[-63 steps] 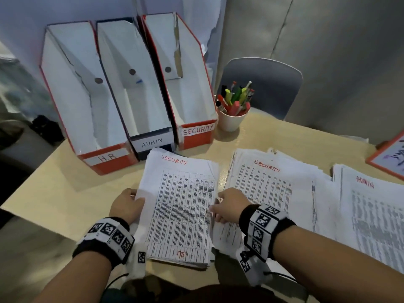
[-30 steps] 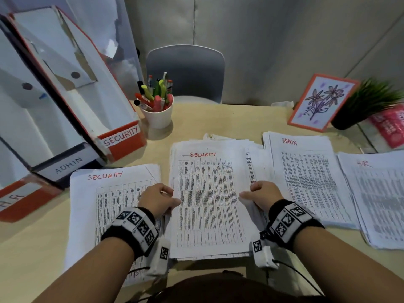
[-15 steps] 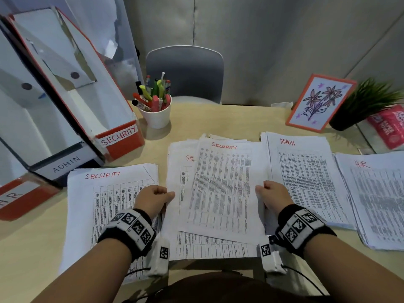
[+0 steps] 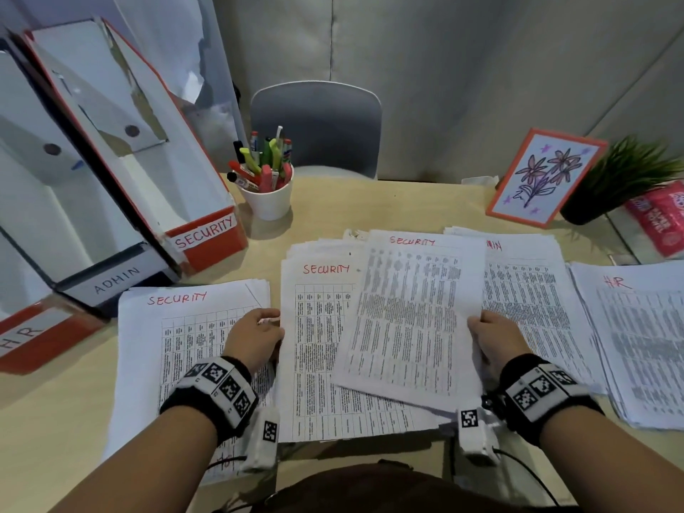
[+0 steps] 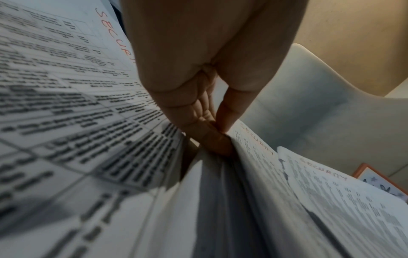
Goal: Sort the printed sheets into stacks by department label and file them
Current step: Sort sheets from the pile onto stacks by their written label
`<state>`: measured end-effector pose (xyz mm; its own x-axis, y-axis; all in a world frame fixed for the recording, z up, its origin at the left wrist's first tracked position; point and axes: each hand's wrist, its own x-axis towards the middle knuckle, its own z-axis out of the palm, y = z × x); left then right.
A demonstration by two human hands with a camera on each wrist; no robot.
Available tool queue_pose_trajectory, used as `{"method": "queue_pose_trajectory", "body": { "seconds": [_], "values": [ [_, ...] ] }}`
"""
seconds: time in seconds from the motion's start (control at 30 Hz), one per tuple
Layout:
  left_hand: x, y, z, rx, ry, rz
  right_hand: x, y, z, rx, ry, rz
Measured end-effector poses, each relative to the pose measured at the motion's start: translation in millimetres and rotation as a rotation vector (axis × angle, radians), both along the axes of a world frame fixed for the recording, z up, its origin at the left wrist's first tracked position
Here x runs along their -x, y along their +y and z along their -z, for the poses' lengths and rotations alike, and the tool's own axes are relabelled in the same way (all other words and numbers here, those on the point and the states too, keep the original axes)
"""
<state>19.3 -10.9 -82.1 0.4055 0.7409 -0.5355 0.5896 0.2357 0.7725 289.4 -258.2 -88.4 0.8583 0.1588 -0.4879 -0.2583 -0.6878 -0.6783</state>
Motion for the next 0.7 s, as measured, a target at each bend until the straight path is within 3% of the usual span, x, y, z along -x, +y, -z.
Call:
{"method": "queue_pose_trajectory", "body": {
  "seconds": [0.2,0.43,0.7],
  "values": [
    [-6.5,0.3,-2.9,0.009,-0.05,-0.075,25.9,22.8,-10.7,-0.052,0.047,-0.266],
    [-3.2,-2.7,-6.0,0.059,-0.083,0.136,52.0,40.2,-25.5,-0.033,0.049,-0.519],
    [-0.9,-4.2,-6.8,0.051,-0.042,0.184,57.4,42.2,-27.8,-0.094,0.064,-0.53]
  ]
}}
